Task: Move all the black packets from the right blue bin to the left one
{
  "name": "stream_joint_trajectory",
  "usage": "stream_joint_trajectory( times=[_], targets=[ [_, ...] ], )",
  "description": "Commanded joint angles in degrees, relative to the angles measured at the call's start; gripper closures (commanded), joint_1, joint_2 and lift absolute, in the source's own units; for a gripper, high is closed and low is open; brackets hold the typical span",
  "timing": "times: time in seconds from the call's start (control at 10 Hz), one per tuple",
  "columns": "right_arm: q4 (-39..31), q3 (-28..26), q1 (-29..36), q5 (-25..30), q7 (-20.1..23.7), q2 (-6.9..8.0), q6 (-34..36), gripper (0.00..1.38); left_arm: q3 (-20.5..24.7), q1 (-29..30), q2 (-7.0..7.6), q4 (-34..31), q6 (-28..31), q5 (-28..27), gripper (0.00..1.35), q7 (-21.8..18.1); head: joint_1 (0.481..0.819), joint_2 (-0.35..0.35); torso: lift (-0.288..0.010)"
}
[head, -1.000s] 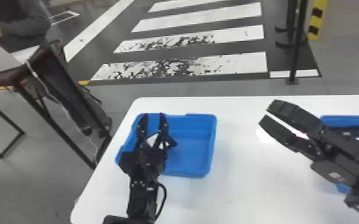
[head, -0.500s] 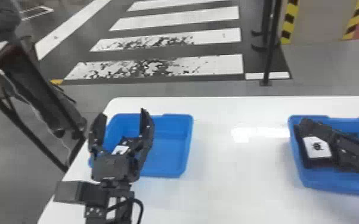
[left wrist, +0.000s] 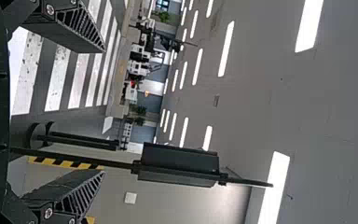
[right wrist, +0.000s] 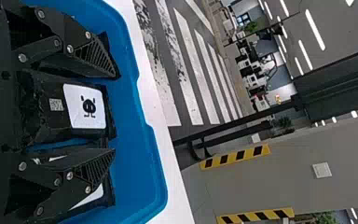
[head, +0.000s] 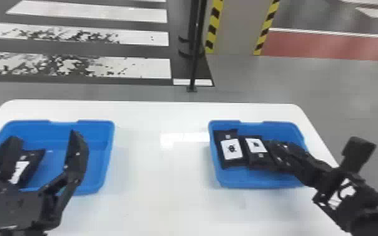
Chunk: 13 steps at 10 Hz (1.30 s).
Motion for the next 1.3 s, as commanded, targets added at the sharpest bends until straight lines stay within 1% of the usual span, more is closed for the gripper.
stream_joint_trajectory(
  times=[0.0, 0.2, 0.3, 0.4, 0.5, 0.6, 0.9, 1.2],
  targets=[
    [1.0, 2.1, -1.6, 0.6, 0.0, -0.13, -0.8, 0.5, 0.3, 0.0, -0.07, -0.1, 0.5, 0.0, 0.12, -0.1, 0.695, -0.167, -0.14],
    [1.0, 5.9, -3.7, 1.6, -1.2, -0.3, 0.4, 0.51, 0.4, 0.2, -0.07, -0.2, 1.0, -0.2, 0.12, -0.2, 0.695, -0.142, -0.14],
    [-0.8, 7.6, -4.4, 3.4, -3.1, -0.3, 3.3, 0.51, 0.5, 0.2, -0.07, -0.4, 1.2, -0.2, 0.12, -0.2, 0.695, -0.121, -0.14],
    [-1.1, 9.1, -5.8, 5.4, -3.8, -0.3, 6.4, 0.51, 0.6, 0.2, -0.07, -0.7, 1.7, -0.2, 0.12, -0.3, 0.695, -0.109, -0.14],
    [-1.2, 10.9, -6.9, 5.3, -4.4, -0.57, 9.9, 0.51, 0.7, 0.2, -0.07, -0.7, 1.7, -0.2, 0.12, -0.4, 0.695, -0.09, -0.14],
    [-2.9, 12.2, -7.3, 5.3, -5.5, -0.83, 15.3, 0.51, 0.7, 0.2, -0.07, -0.7, 1.7, -0.2, 0.12, -0.4, 0.695, -0.071, -0.14],
    [-2.3, 14.9, -8.7, 4.9, -6.8, -1.01, 17.1, 0.51, 0.8, 0.2, -0.07, -0.7, 1.7, -0.2, 0.12, -0.4, 0.695, -0.027, -0.14],
    [0.6, 16.1, -10.4, 3.9, -7.4, -1.1, 17.7, 0.51, 0.8, 0.0, -0.07, -0.7, 1.6, -0.2, 0.12, -0.5, 0.695, -0.009, -0.14]
  ],
)
